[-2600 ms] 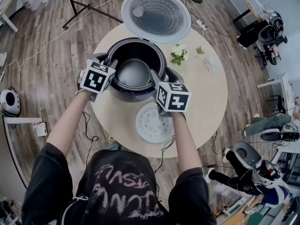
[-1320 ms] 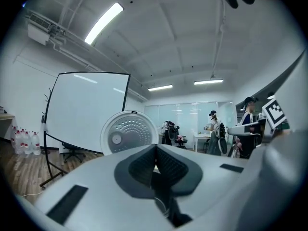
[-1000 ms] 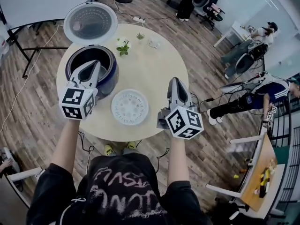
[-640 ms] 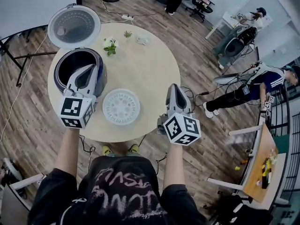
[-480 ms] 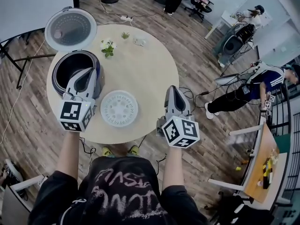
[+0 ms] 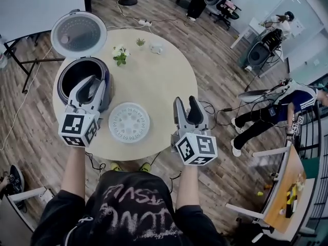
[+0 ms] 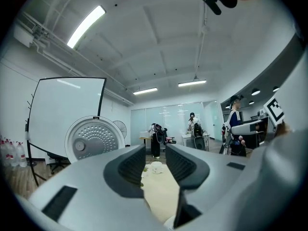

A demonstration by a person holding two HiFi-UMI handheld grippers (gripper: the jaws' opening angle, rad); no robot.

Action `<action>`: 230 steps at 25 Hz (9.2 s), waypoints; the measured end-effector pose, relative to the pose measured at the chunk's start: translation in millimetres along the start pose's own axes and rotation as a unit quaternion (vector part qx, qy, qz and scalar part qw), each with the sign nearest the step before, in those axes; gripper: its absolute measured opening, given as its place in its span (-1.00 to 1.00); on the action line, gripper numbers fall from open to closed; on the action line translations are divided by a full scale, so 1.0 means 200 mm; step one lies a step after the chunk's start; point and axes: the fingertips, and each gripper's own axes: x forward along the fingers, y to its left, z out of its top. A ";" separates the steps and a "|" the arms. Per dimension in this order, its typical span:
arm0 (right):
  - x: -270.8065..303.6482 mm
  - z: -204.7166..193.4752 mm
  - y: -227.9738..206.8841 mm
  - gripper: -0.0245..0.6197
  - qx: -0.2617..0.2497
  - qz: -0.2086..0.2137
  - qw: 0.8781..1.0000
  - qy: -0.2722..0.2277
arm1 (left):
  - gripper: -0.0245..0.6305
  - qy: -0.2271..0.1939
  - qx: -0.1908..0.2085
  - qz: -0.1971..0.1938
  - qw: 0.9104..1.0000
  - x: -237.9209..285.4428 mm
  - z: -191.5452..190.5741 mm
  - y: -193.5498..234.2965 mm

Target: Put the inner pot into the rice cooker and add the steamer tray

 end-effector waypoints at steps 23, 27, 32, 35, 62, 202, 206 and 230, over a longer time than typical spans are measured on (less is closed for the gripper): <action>0.12 -0.23 -0.01 0.19 0.035 0.055 0.996 0.064 | -0.03 0.059 -0.047 0.035 0.997 -0.07 -0.25 0.04; 0.15 -0.34 0.01 0.18 0.045 0.062 0.992 0.096 | -0.04 0.091 -0.060 0.044 0.993 -0.09 -0.38 0.06; 0.15 -0.55 0.02 0.15 0.052 0.070 0.985 0.151 | -0.05 0.131 -0.084 0.048 0.987 -0.13 -0.55 0.03; 0.15 -0.67 0.04 0.14 0.056 0.077 0.979 0.180 | -0.07 0.157 -0.091 0.050 0.982 -0.16 -0.66 0.02; 0.11 -1.62 0.09 -0.01 0.093 0.077 0.909 0.398 | -0.23 0.365 -0.195 0.063 0.908 -0.28 -1.67 -0.12; 1.29 -0.97 1.15 -0.54 -0.084 0.246 0.907 0.331 | -0.53 0.259 -0.135 0.230 0.928 -0.19 -0.86 1.06; 1.29 -0.98 1.17 -0.46 -0.085 0.253 0.905 0.330 | -0.51 0.262 -0.138 0.227 0.928 -0.18 -0.86 1.08; 1.24 -0.86 1.19 -0.28 -0.059 0.256 0.924 0.276 | -0.49 0.244 -0.096 0.231 0.937 -0.22 -0.79 1.05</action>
